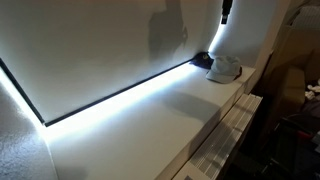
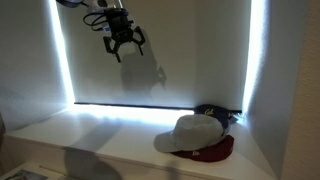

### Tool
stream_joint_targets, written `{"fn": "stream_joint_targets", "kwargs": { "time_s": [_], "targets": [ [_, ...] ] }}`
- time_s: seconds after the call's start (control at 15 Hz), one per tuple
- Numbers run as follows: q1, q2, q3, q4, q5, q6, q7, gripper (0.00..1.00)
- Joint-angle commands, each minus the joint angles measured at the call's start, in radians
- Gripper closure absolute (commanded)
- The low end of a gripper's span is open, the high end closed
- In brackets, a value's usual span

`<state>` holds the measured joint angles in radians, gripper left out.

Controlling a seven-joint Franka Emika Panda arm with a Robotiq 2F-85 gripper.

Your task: Move the light grey cap to the left side of the windowsill

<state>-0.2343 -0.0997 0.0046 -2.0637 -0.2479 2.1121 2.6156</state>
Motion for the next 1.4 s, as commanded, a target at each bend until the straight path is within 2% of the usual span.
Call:
{"fn": "stream_joint_targets", "kwargs": {
  "time_s": [0.0, 0.27, 0.33, 0.47, 0.73, 0.87, 1.0, 1.2, 1.27, 1.33],
  "targets": [
    [-0.042, 0.070, -0.123, 0.059, 0.055, 0.022, -0.002, 0.00],
    [-0.103, 0.187, -0.276, 0.175, 0.113, -0.040, -0.021, 0.00],
    [-0.063, 0.107, -0.254, 0.089, 0.075, -0.002, -0.017, 0.00],
    [-0.088, 0.160, -0.299, 0.133, 0.095, -0.006, -0.027, 0.00],
    [-0.083, 0.184, -0.298, 0.159, 0.101, -0.015, -0.025, 0.00],
    [-0.102, 0.164, -0.313, 0.140, 0.164, 0.045, -0.076, 0.00],
    [-0.098, 0.243, -0.319, 0.187, 0.204, 0.063, -0.050, 0.00],
    [-0.084, 0.420, -0.333, 0.288, 0.167, 0.035, 0.035, 0.00],
    [-0.029, 0.480, -0.432, 0.326, 0.187, 0.022, -0.009, 0.00],
    [-0.073, 0.341, -0.351, 0.221, 0.176, 0.034, -0.009, 0.00]
  ]
}}
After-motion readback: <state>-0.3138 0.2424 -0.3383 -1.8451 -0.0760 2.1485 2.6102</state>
